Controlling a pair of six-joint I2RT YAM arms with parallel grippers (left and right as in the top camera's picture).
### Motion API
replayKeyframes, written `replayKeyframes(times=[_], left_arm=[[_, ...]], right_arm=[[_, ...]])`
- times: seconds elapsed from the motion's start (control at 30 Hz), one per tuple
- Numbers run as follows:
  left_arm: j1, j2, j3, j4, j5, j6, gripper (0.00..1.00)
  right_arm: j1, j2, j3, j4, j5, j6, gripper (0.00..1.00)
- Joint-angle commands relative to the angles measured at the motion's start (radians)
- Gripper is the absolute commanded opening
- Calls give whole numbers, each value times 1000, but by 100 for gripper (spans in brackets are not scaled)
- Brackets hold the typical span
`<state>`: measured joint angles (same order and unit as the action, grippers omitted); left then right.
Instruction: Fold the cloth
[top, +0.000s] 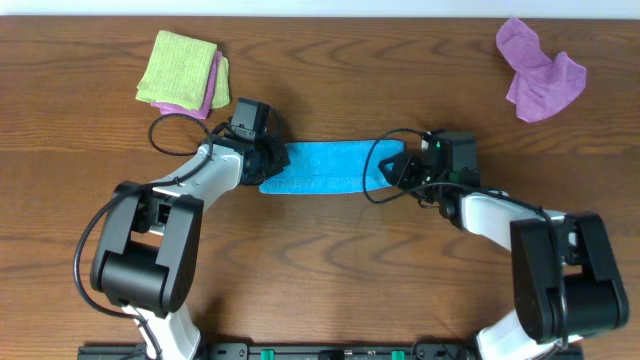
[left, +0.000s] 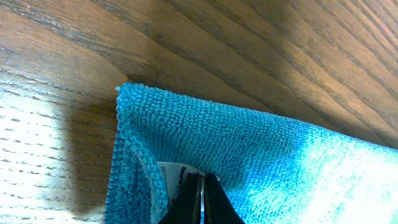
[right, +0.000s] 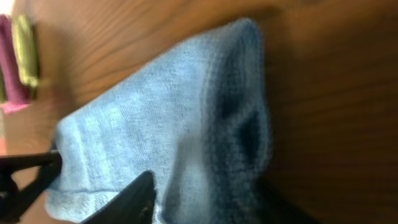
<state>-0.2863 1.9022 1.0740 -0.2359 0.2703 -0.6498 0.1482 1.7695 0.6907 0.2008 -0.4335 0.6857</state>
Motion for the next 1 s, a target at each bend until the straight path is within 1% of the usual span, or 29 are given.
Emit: replayKeyframes(times=[0.0, 0.1, 0.13, 0.33, 0.53, 0.8, 0.97], left_arm=[[-2, 28, -4, -22, -7, 18, 6], [-2, 28, -4, -21, 13, 19, 6], [-2, 28, -4, -21, 17, 18, 6], [-2, 28, -4, -22, 38, 18, 6], [-2, 28, -4, -22, 38, 18, 6], [-2, 28, -4, -21, 38, 18, 6], [-2, 28, -4, -21, 38, 18, 5]], right_arm=[[9, 56, -34, 6, 101, 5, 31], [9, 56, -34, 64, 101, 5, 11], [10, 56, -34, 81, 101, 4, 2], [10, 27, -27, 182, 35, -14, 1], [31, -66, -9, 185, 33, -14, 1], [145, -102, 40, 208, 36, -14, 1], [228, -102, 82, 209, 80, -14, 1]])
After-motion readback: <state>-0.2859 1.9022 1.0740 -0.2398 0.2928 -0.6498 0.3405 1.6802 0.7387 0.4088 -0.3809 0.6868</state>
